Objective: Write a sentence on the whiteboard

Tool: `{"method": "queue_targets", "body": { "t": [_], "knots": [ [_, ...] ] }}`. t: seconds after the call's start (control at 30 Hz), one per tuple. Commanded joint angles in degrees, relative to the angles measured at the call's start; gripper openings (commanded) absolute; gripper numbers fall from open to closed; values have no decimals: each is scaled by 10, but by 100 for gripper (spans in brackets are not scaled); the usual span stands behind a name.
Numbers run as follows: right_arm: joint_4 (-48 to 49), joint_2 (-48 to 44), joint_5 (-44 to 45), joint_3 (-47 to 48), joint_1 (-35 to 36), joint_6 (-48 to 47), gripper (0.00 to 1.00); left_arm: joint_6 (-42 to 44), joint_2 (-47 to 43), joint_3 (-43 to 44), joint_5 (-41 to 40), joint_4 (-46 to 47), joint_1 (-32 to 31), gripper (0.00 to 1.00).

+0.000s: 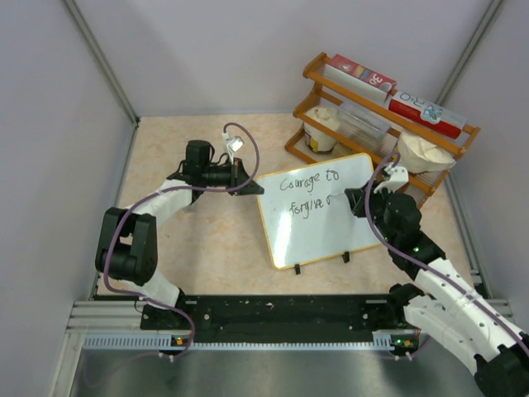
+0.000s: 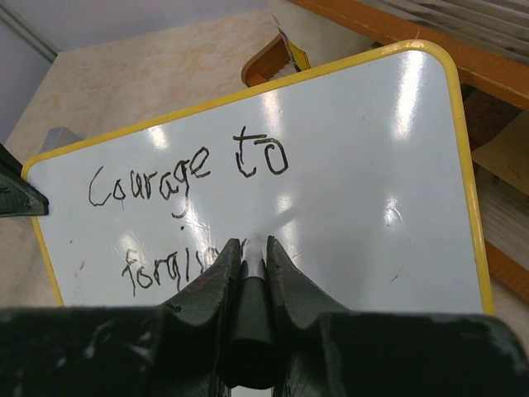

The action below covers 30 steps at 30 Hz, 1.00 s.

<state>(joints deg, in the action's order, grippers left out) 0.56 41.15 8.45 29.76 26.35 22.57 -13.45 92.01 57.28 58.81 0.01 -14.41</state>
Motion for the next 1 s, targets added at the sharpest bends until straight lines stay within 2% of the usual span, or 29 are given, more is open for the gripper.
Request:
{"method": "queue_targets", "body": {
  "t": [0.0,0.57,0.97],
  "knots": [
    [-4,-13,24,8,-7,-9,0,112,12,-30,-50,-28,-34,0],
    [-54,-49,-3,-26,-7,7,0,112,14,-30,-50,-28,-34,0],
    [-19,-51,-1,9,-7,2,0,112,13,-30,-50,-27,-34,0]
  ]
}}
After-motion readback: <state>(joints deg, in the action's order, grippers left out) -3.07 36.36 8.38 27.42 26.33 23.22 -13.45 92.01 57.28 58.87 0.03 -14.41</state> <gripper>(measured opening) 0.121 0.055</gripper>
